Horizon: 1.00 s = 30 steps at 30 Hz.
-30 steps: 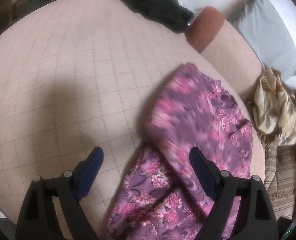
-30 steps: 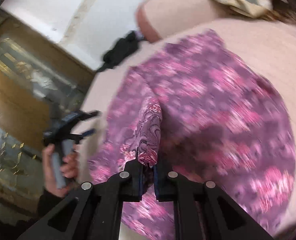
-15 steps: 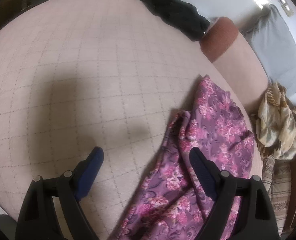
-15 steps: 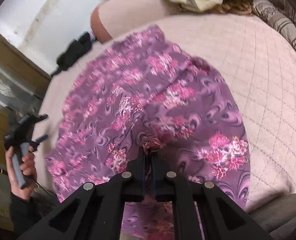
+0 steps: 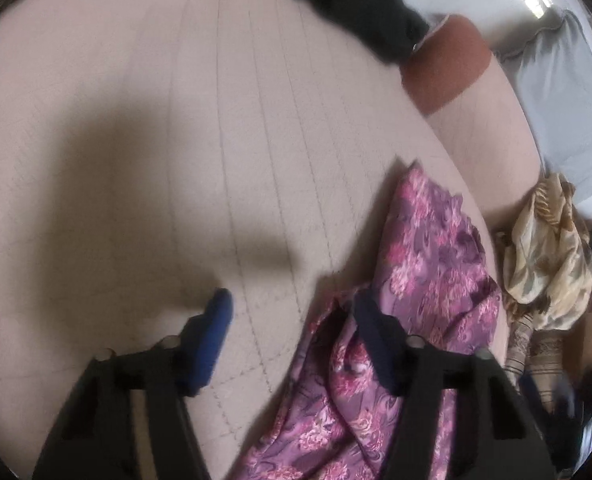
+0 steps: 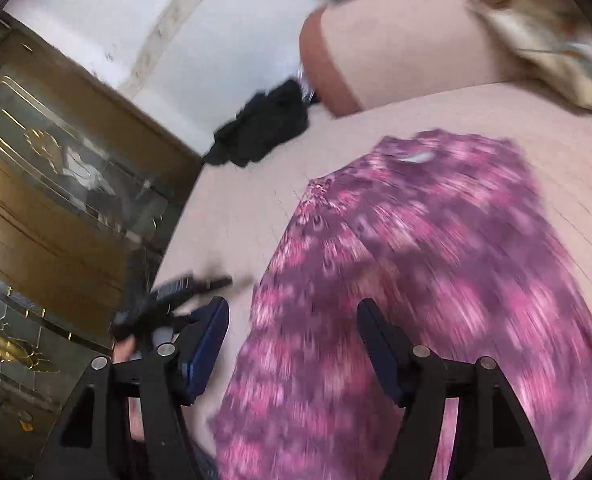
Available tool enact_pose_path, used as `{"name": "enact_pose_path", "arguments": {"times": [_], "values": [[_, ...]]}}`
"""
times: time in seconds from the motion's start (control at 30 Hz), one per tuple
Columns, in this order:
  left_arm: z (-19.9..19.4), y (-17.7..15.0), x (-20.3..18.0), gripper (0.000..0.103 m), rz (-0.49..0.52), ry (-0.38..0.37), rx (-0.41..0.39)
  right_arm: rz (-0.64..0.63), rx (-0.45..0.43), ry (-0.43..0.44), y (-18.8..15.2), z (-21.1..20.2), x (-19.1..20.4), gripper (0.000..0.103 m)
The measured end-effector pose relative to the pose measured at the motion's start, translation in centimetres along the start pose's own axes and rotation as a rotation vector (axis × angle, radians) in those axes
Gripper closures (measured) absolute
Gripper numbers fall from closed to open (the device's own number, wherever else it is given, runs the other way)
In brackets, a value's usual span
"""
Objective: Fold small clothes
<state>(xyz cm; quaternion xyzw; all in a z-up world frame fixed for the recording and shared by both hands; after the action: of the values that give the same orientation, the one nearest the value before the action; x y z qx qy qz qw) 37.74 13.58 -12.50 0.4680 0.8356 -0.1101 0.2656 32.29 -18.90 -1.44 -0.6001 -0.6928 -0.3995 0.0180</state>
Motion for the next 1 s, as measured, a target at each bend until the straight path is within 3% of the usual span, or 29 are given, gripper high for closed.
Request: {"name": "enact_pose_path", "arguments": {"times": [0.1,0.2,0.3,0.37,0.43,0.57,0.7,0.77,0.8,0.83,0.87,1.0], "values": [[0.4,-0.6,-0.4,0.044,0.002,-0.04,0.022,0.031,0.08,0.046,4.4,6.7,-2.0,0.031],[1.3,-0.2,-1.0,0.044,-0.008,-0.066,0.056,0.109,0.114,0.017,7.6,12.7,-4.6,0.031],[1.5,-0.1,-1.4,0.046,0.014,-0.047,0.042,0.122,0.147,0.045,8.9,16.4,-5.0,0.042],[1.5,-0.1,-1.6,0.054,0.031,-0.029,0.023,0.091,0.172,0.041,9.1,17.9,-4.7,0.054],[1.5,0.0,-1.4,0.06,0.017,-0.021,0.01,0.078,0.175,0.008,9.1,18.6,-4.8,0.062],[1.4,-0.1,-1.5,0.062,-0.01,-0.054,0.016,0.099,0.174,0.042,8.8,18.9,-4.7,0.077],[2.0,-0.4,-1.8,0.062,-0.032,-0.09,0.043,0.091,0.16,0.038,9.1,18.2,-4.6,0.078],[2.4,-0.7,-2.7,0.063,0.018,-0.041,0.04,0.094,0.17,0.02,9.3,18.9,-4.8,0.078],[2.4,-0.8,-3.0,0.08,0.038,-0.016,0.029,0.089,0.185,0.011,9.2,19.3,-4.7,0.078],[2.6,-0.7,-3.0,0.093,0.031,-0.016,0.03,0.075,0.196,0.0,9.2,19.5,-4.6,0.085],[2.7,-0.6,-2.6,0.095,0.005,-0.034,0.051,0.065,0.197,-0.008,9.3,19.6,-4.5,0.099],[0.8,0.3,-1.2,0.096,-0.09,-0.114,0.028,0.064,0.124,-0.008,10.5,17.4,-4.4,0.1]]}}
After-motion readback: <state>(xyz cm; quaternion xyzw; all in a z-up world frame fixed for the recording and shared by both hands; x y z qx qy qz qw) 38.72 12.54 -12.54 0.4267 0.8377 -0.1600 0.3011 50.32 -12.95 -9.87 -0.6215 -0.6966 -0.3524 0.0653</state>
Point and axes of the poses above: each gripper's, at about its wrist camera, not at the fingertips, and z roughly the way its jaws point, x to its left, y to its top, the point moved 3 cm from there along z, roughly the way its jaws point, and after that the axes turned 11 degrees about -z, right-handed, at the moved point
